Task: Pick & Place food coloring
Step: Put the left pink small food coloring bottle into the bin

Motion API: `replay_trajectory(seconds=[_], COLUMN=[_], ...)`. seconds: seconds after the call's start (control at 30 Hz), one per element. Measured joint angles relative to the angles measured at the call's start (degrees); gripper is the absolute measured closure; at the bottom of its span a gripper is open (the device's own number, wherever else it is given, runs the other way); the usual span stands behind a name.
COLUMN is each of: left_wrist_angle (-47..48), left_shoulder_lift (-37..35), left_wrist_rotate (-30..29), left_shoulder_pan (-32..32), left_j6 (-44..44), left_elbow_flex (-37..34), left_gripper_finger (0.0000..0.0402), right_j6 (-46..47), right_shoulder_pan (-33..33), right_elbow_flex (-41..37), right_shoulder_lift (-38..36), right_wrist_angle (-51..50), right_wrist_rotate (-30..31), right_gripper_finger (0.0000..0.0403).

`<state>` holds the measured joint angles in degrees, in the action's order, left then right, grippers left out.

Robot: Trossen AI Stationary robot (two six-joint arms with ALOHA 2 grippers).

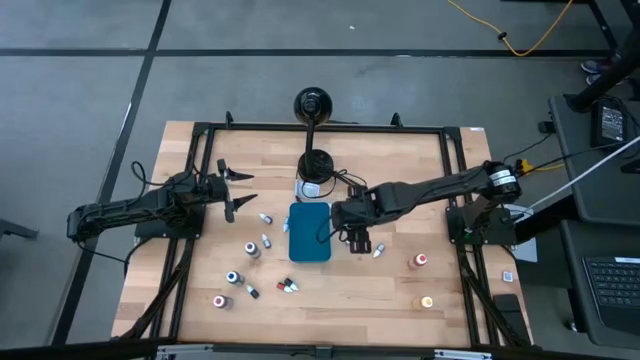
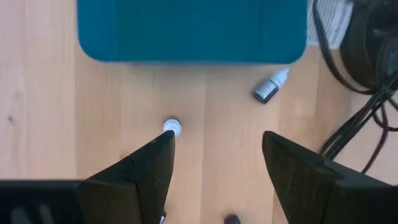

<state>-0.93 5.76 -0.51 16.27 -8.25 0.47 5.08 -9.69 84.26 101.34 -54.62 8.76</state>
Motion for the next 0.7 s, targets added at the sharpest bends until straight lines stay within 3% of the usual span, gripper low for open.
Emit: replay_trajectory(seconds=[0.23,0.7], left_wrist_angle=[-0.02,-0.09], left_shoulder_lift=[0.02,0.01], left_wrist_rotate=[0.00,-0.02], left_shoulder_pan=[0.00,0.00], left_j6=[0.00,0.00], left_elbow_flex=[0.00,0.00], left_gripper_finger=[0.0132,0.0132], right_j6=[-0.26,1.13], right_shoulder_pan=[-0.25,-1.87], right_elbow_flex=[-6.63,-16.11], right_shoulder_lift=[-0.02,0.23], right_wrist_angle=[8.93,19.27], right_wrist_rotate=[-4.53,-5.90], right_gripper_finger=[0.0159,0.0159])
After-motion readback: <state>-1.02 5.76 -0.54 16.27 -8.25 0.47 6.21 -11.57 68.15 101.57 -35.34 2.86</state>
